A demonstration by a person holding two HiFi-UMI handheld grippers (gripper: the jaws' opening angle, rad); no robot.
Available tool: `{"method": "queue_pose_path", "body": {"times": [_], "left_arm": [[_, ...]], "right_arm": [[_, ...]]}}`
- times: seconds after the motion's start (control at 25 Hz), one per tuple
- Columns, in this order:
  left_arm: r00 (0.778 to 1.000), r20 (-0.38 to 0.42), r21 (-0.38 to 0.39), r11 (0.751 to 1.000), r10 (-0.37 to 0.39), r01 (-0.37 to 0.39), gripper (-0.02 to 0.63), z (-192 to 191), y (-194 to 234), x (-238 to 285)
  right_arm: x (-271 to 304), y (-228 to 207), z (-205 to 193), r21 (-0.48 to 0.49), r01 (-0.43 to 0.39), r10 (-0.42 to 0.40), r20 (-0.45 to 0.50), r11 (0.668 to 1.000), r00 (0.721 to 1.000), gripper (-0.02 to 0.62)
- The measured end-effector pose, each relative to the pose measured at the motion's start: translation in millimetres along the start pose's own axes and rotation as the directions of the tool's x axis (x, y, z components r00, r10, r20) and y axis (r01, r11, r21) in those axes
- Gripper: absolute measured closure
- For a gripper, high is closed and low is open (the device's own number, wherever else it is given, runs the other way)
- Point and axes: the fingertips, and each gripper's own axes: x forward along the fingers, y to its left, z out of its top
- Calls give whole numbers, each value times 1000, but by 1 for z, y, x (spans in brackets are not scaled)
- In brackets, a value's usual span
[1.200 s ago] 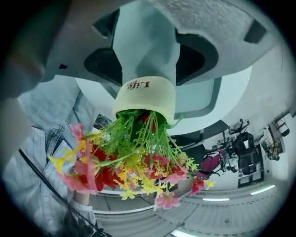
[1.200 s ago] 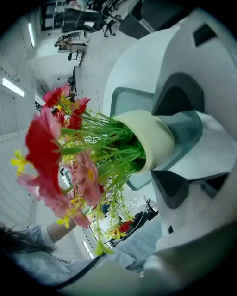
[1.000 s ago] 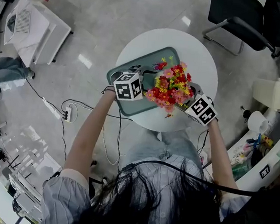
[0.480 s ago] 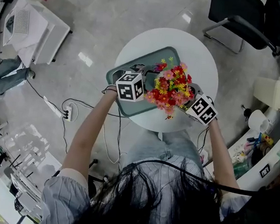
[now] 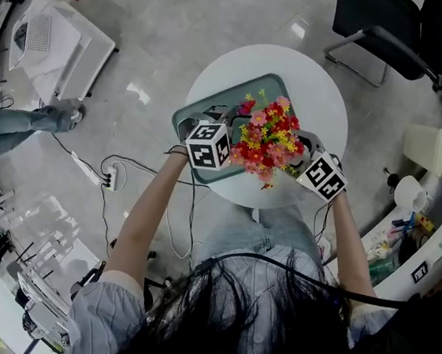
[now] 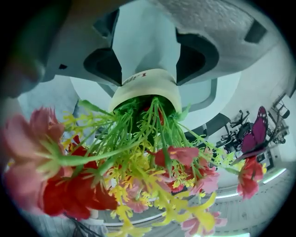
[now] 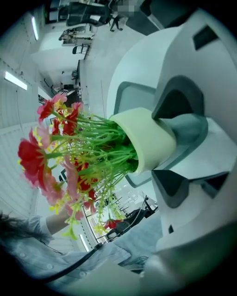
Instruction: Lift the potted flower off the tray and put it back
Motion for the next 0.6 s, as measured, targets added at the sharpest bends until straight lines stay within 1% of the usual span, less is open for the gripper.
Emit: {"method": "queue_pose_path", "body": {"times": [0.32, 0.6], "left_arm": [[999, -10, 49, 998, 35, -34, 250, 9, -6, -21], [999, -6, 53, 997, 50, -50, 250, 15, -18, -32]], "right_arm": [[-5, 10, 12, -18, 2, -2, 7, 1000, 1000, 256], [-15, 24, 20, -31, 15, -14, 23, 999, 1000, 256]]}}
